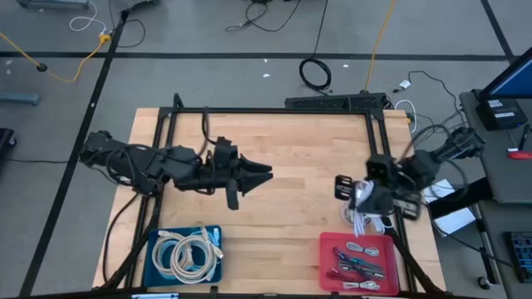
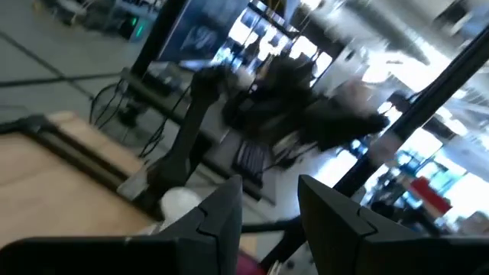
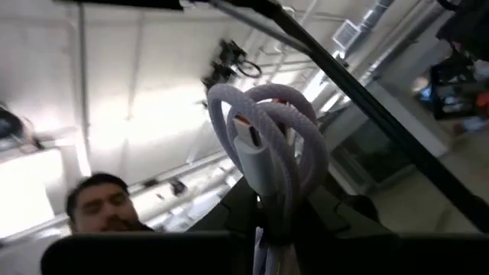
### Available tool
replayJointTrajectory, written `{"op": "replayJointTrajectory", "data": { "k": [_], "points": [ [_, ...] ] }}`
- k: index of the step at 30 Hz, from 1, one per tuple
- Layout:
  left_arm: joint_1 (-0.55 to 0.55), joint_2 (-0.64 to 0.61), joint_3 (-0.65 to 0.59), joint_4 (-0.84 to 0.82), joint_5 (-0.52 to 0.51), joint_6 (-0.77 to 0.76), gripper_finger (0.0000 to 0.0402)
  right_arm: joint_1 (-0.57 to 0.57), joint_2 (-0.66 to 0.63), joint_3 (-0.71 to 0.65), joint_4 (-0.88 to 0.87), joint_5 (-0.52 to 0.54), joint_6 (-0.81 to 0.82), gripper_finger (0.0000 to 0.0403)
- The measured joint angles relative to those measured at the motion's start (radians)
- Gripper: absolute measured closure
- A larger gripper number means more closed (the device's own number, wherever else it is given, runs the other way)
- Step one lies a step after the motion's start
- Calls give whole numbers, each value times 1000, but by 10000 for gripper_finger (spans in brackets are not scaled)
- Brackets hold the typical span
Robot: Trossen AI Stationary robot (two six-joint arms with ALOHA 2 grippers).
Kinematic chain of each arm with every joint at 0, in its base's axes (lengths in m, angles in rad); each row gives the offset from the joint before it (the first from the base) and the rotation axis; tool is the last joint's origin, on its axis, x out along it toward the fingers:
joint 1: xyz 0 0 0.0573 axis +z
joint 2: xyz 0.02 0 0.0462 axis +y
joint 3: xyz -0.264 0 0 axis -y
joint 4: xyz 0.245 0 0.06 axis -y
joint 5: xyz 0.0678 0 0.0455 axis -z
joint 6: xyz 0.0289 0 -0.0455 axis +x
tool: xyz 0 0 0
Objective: Pick & Place USB Port
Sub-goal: Put the pink charger cable into the pink bin
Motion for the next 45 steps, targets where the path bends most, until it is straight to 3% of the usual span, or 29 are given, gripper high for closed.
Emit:
{"op": "replayJointTrajectory", "data": {
  "k": [6, 12, 17, 22, 26, 30, 36, 45],
  "points": [
    [-9, 16, 0, -106, 37, -69, 270, 183, 98, 289, -345, 177, -226, 360],
    [-73, 26, 0, -191, 42, -79, 270, 381, 203, 465, -745, 227, -308, 360],
    [-126, 28, -1, -248, -2, -113, 270, 527, 247, 498, -1100, 265, -1, 360],
    [-149, 29, -1, -313, -53, -155, 270, 629, 305, 438, -1129, 188, 330, 360],
    [-151, 28, -1, -328, -59, -162, 270, 660, 369, 410, -1140, 147, 499, 360],
    [-152, 28, -1, -347, -72, -172, 270, 653, 450, 402, -1283, 100, 559, 360],
    [-151, 28, -1, -350, -87, -174, 270, 620, 566, 402, -1565, 36, 589, 360],
    [-151, 29, -1, -353, -87, -189, 270, 615, 687, 403, -1806, 27, 553, 360]
  ]
}}
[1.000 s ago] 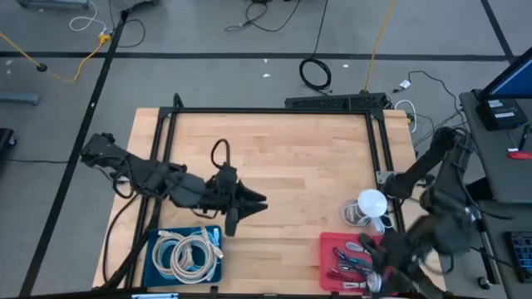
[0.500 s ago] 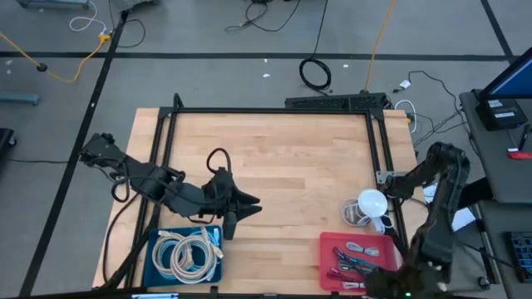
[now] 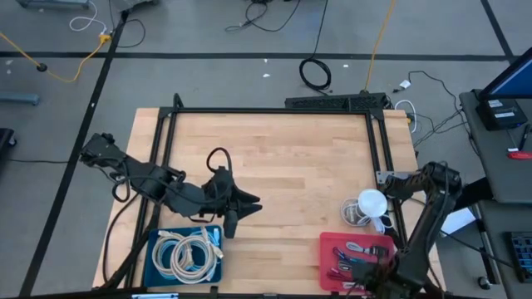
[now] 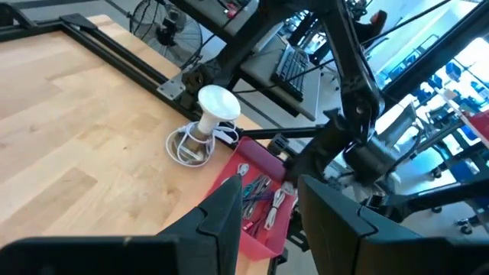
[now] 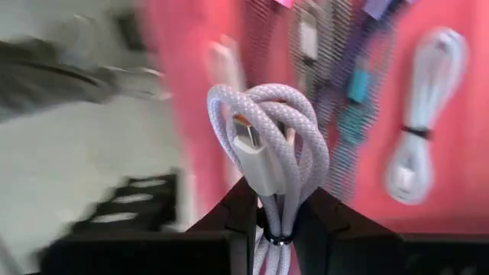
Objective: Pick & Place USB Port
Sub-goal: Put the pink charger cable into the pink bin
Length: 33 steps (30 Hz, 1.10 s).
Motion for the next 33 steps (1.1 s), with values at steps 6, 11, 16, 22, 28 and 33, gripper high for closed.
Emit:
{"op": "replayJointTrajectory", "data": {
  "k": [6, 11, 16, 22, 28, 33],
  "points": [
    [-6, 0, 0, 1, -6, -14, 270, -1, 38, 0, -216, 4, -16, 360],
    [-19, 0, 0, 3, -43, -17, 270, -14, 39, 0, -226, 38, -72, 360],
    [-24, 0, 0, 2, -45, -17, 270, -38, 39, -46, -139, 41, -120, 360],
    [-25, 0, 0, 2, -45, -17, 270, -63, 40, -166, -48, 39, -140, 361],
    [-44, 0, 0, 2, -46, -21, 270, -66, 39, -207, -46, 39, -123, 355],
    [-52, 1, 0, 0, -46, -24, 270, -66, 20, -208, -15, 58, -67, 276]
  ]
}}
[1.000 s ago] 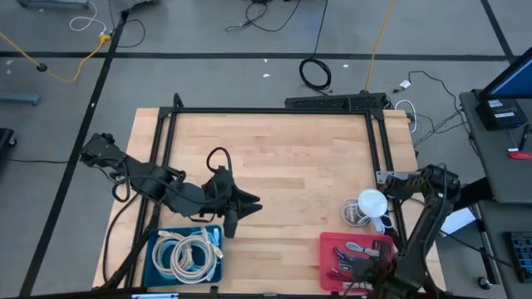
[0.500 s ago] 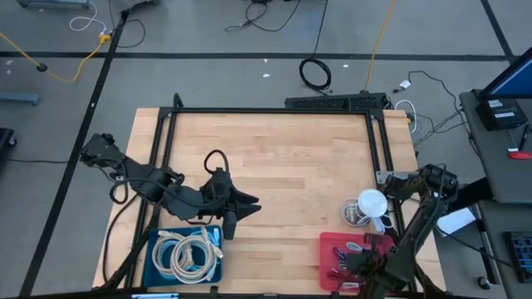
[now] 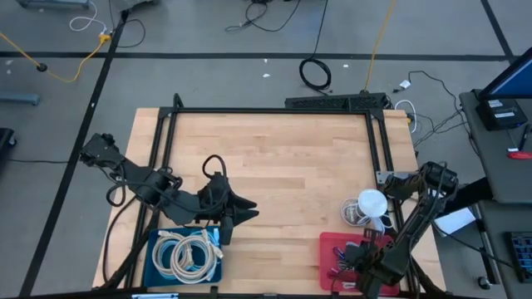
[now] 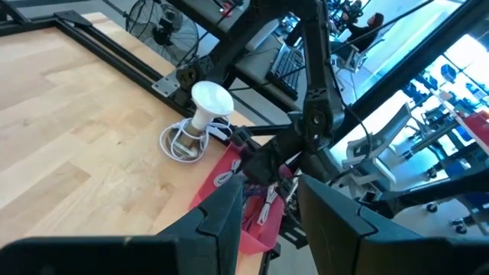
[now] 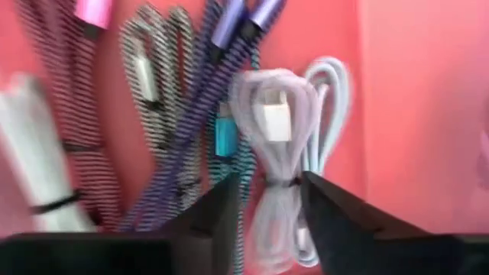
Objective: Pick & Place USB Port
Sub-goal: Put the pink charger cable into the pink bin, then return to Home Position
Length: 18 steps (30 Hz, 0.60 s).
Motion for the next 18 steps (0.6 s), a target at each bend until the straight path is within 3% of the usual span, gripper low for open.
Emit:
{"op": "replayJointTrajectory", "data": {
  "k": [5, 10, 14, 18],
  "points": [
    [-1, 0, 0, -9, 0, -1, 270, -3, -75, 0, 24, 4, 42, 203],
    [-1, 0, 0, -11, 0, -1, 270, -47, -218, 54, 110, 40, 12, 172],
    [-1, 0, 0, -12, 0, -1, 270, -138, -384, 127, 275, 315, -169, 173],
    [-1, 0, 0, -12, -17, -2, 270, -236, -579, 137, 615, 696, -595, 191]
  ]
}}
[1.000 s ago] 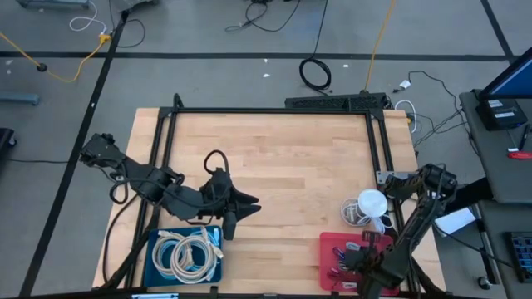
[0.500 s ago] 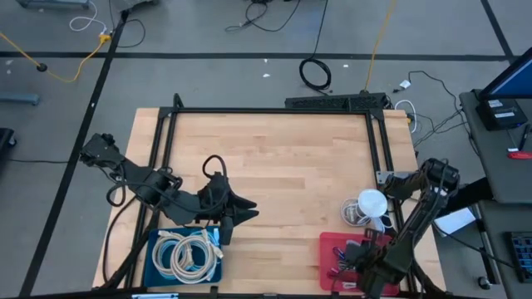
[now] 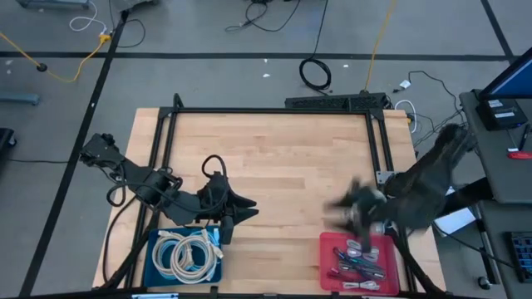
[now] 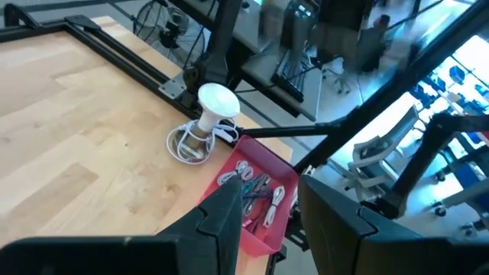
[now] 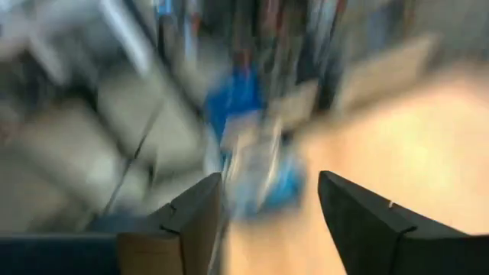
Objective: Pick & Place USB Port
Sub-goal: Return to Home Position
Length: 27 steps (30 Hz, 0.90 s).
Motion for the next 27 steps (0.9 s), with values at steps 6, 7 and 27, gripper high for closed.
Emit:
{"op": "replayJointTrajectory", "data": {
  "k": [6, 7, 27],
  "points": [
    [9, 0, 0, 0, -29, -17, 270, -204, -249, 0, 278, 127, -580, 280],
    [12, 0, 0, 0, -33, -20, 270, -244, -281, 0, 292, 129, -632, 305],
    [215, 0, 0, 0, 3, -80, 270, -614, -542, -20, -38, -180, -800, 402]
  ]
}}
